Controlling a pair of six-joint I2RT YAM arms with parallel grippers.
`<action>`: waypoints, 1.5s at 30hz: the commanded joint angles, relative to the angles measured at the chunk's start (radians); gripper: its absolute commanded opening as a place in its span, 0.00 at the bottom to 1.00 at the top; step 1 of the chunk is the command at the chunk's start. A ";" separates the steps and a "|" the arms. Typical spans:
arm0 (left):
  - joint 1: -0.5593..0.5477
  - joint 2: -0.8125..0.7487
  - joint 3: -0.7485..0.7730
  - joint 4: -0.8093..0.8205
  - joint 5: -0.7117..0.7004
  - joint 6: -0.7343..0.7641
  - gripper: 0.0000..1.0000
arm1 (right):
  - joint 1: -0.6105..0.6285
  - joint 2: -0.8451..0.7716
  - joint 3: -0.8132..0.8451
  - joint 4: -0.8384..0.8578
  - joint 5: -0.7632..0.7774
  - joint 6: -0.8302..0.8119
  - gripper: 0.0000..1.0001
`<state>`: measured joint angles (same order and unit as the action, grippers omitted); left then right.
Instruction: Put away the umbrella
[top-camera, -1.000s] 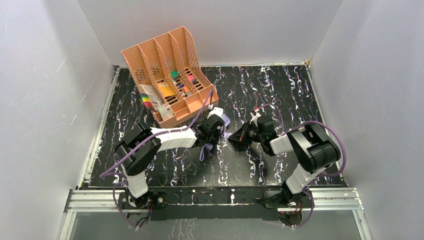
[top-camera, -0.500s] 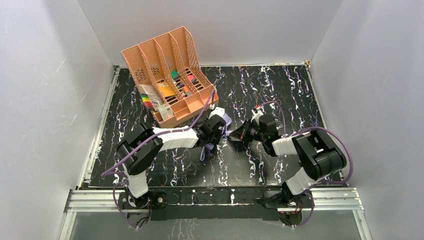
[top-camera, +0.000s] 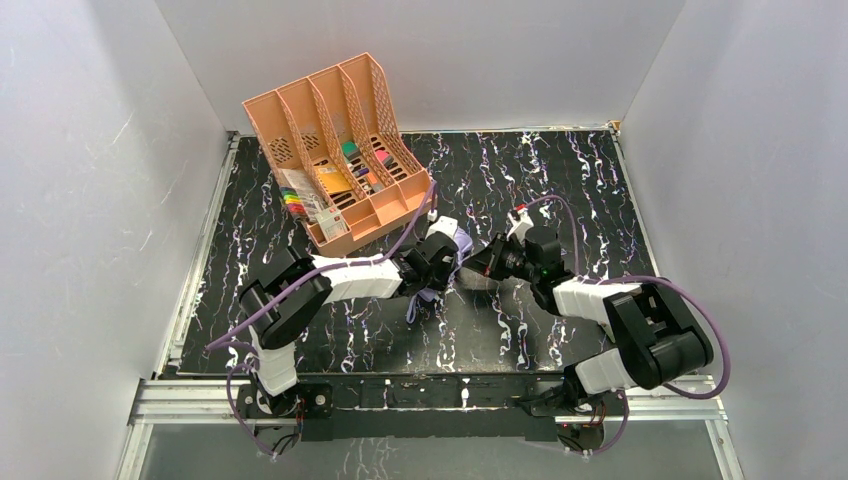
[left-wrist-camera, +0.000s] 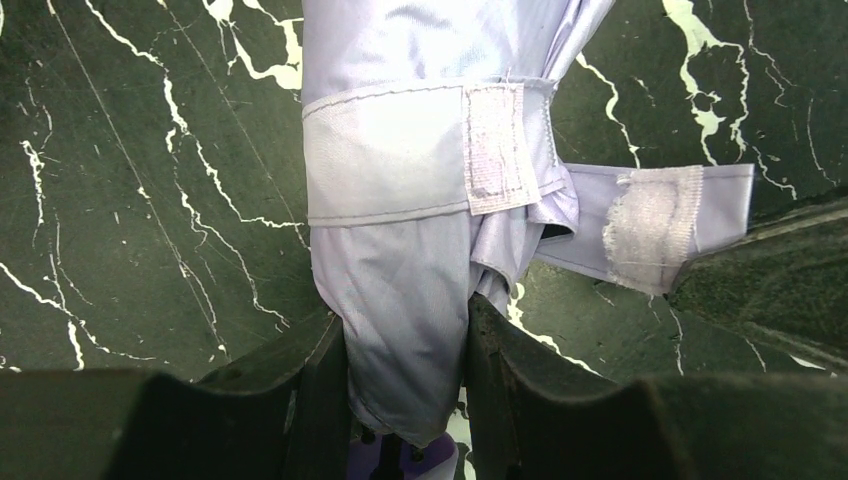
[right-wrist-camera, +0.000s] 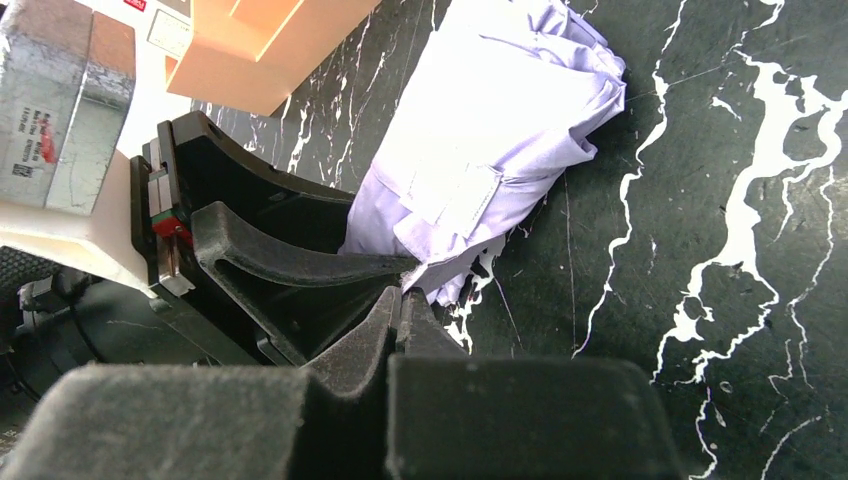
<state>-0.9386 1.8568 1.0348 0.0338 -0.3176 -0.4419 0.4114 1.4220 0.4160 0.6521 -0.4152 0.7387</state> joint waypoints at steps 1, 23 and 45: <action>-0.006 0.163 -0.105 -0.322 0.040 0.018 0.00 | -0.011 -0.084 0.050 0.160 -0.040 0.011 0.00; -0.114 0.179 -0.127 -0.243 0.087 0.078 0.00 | -0.031 0.220 0.237 0.267 -0.070 0.072 0.00; -0.160 0.059 -0.209 -0.092 0.317 0.158 0.00 | -0.038 0.371 0.256 0.246 0.024 0.039 0.29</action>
<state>-1.0111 1.8328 0.9379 0.2066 -0.3595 -0.3275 0.3733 1.8122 0.6525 0.9100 -0.5224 0.8310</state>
